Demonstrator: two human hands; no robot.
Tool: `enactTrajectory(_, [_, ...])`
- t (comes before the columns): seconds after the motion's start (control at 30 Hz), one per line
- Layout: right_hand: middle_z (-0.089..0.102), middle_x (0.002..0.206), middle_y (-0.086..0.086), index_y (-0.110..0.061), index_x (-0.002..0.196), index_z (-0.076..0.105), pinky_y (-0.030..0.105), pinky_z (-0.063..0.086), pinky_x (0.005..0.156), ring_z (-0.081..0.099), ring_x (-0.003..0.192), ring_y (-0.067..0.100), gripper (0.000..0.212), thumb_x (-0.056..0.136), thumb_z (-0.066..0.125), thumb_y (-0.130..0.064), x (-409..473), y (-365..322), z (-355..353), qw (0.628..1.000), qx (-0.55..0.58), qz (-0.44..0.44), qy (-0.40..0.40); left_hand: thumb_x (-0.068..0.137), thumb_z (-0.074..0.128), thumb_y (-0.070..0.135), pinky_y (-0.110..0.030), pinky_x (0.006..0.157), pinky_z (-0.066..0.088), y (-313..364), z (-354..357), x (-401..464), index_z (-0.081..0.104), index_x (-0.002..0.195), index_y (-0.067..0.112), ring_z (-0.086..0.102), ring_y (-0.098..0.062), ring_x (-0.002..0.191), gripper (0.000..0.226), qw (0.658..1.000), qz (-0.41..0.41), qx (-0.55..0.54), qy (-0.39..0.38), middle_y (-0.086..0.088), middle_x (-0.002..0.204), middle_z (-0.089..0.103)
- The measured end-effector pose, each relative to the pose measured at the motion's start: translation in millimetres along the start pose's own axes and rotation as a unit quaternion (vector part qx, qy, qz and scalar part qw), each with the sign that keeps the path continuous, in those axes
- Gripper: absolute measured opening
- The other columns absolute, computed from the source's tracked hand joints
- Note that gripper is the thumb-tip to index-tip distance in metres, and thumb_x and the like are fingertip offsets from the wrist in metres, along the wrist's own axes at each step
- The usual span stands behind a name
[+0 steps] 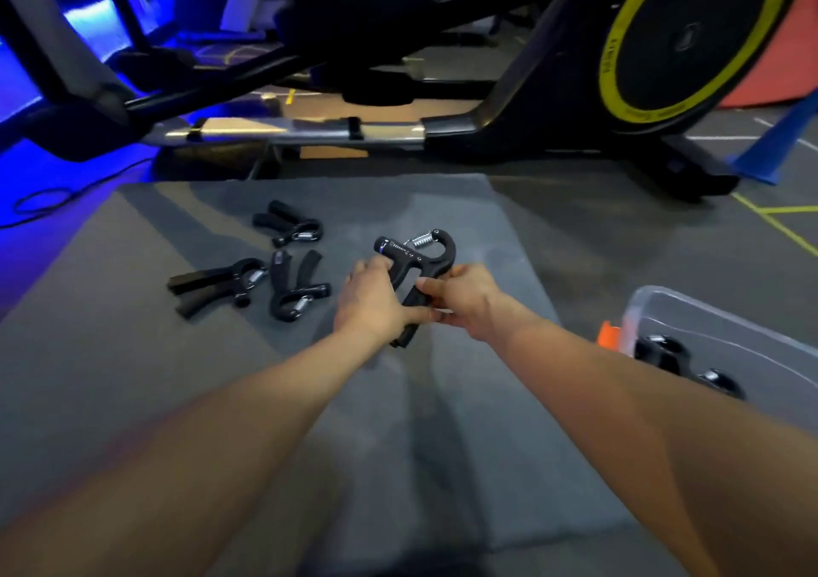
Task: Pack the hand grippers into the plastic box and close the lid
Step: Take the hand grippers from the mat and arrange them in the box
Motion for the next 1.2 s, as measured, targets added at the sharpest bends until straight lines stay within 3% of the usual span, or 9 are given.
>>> enactTrajectory(0.27, [0.055, 0.068, 0.008, -0.010, 0.064, 0.045, 0.037, 0.055, 0.067, 0.058, 0.061, 0.019, 0.032, 0.089, 0.056, 0.007, -48, 11, -157, 0.996, 0.043, 0.007, 0.075, 0.084, 0.067, 0.014, -0.028, 0.087, 0.047, 115, 65, -20, 0.067, 0.102, 0.012, 0.060, -0.018, 0.084, 0.018, 0.988, 0.092, -0.054, -0.110, 0.000, 0.087, 0.063])
enactTrajectory(0.4, [0.051, 0.063, 0.006, -0.010, 0.063, 0.045, 0.028, 0.055, 0.054, 0.057, 0.052, 0.014, 0.032, 0.086, 0.062, 0.005, -69, 29, -230, 0.989, 0.054, 0.003, 0.140, 0.082, 0.068, 0.014, -0.034, 0.087, 0.050, 176, 110, -32, 0.063, 0.085, 0.018, 0.062, -0.024, 0.082, 0.007, 0.984, 0.113, -0.056, -0.124, 0.000, 0.080, 0.060])
enactTrajectory(0.47, [0.050, 0.062, 0.004, -0.012, 0.066, 0.046, 0.025, 0.056, 0.051, 0.058, 0.048, 0.012, 0.031, 0.082, 0.067, 0.003, -76, 43, -265, 0.981, 0.058, -0.002, 0.186, 0.081, 0.068, 0.017, -0.036, 0.084, 0.050, 205, 137, -39, 0.061, 0.081, 0.016, 0.065, -0.029, 0.089, 0.007, 0.982, 0.127, -0.059, -0.126, -0.001, 0.078, 0.058])
enactTrajectory(0.57, [0.053, 0.062, 0.000, -0.016, 0.062, 0.050, 0.037, 0.056, 0.074, 0.058, 0.066, 0.019, 0.031, 0.074, 0.077, -0.007, -87, 68, -313, 0.972, -0.038, 0.003, 0.232, 0.081, 0.067, 0.020, -0.034, 0.079, 0.049, 246, 177, -53, 0.062, 0.078, 0.013, 0.065, -0.030, 0.089, 0.009, 0.979, 0.148, -0.057, -0.130, -0.001, 0.077, 0.060])
enactTrajectory(0.7, [0.063, 0.068, 0.005, -0.015, 0.059, 0.054, 0.032, 0.051, 0.069, 0.057, 0.063, 0.017, 0.029, 0.070, 0.081, -0.017, -104, 109, -365, 0.954, -0.125, 0.025, 0.271, 0.083, 0.066, 0.019, -0.031, 0.082, 0.047, 289, 236, -75, 0.066, 0.086, 0.011, 0.060, -0.022, 0.082, 0.008, 0.974, 0.149, -0.080, -0.152, -0.003, 0.082, 0.064])
enactTrajectory(0.8, [0.068, 0.078, 0.011, -0.003, 0.078, 0.066, 0.033, 0.053, 0.076, 0.059, 0.072, 0.019, 0.021, 0.070, 0.080, -0.017, -112, 144, -399, 0.944, -0.140, 0.057, 0.295, 0.082, 0.067, 0.016, -0.035, 0.087, 0.050, 309, 283, -93, 0.065, 0.087, 0.012, 0.065, -0.027, 0.091, 0.007, 0.963, 0.153, -0.099, -0.197, -0.008, 0.086, 0.067])
enactTrajectory(0.93, [0.063, 0.072, 0.008, -0.007, 0.078, 0.064, 0.031, 0.052, 0.067, 0.061, 0.068, 0.023, 0.017, 0.069, 0.076, -0.012, -117, 191, -438, 0.924, -0.169, 0.121, 0.321, 0.084, 0.066, 0.015, -0.033, 0.091, 0.048, 322, 337, -112, 0.064, 0.103, 0.007, 0.063, -0.027, 0.100, 0.021, 0.950, 0.165, -0.083, -0.253, -0.011, 0.104, 0.068])
enactTrajectory(1.1, [0.066, 0.081, 0.013, -0.001, 0.088, 0.066, 0.034, 0.055, 0.072, 0.067, 0.081, 0.031, 0.017, 0.078, 0.062, -0.015, -107, 240, -463, 0.903, -0.166, 0.183, 0.351, 0.087, 0.064, 0.019, -0.037, 0.101, 0.042, 313, 373, -116, 0.051, 0.129, 0.015, 0.051, -0.026, 0.120, 0.044, 0.924, 0.256, 0.074, -0.276, -0.005, 0.130, 0.050])
enactTrajectory(1.2, [0.069, 0.102, 0.017, 0.000, 0.101, 0.067, 0.030, 0.049, 0.080, 0.066, 0.094, 0.030, 0.025, 0.088, 0.047, -0.008, -93, 263, -470, 0.898, -0.132, 0.201, 0.367, 0.087, 0.064, 0.020, -0.038, 0.108, 0.036, 307, 390, -111, 0.042, 0.137, 0.012, 0.040, -0.026, 0.132, 0.056, 0.902, 0.279, 0.140, -0.299, -0.007, 0.141, 0.042])
Point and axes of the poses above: each hand's wrist, its own x-axis towards the middle knuckle, its own z-axis out of the palm, y = z × x, the point moved 3 cm from there along x, towards the middle knuckle
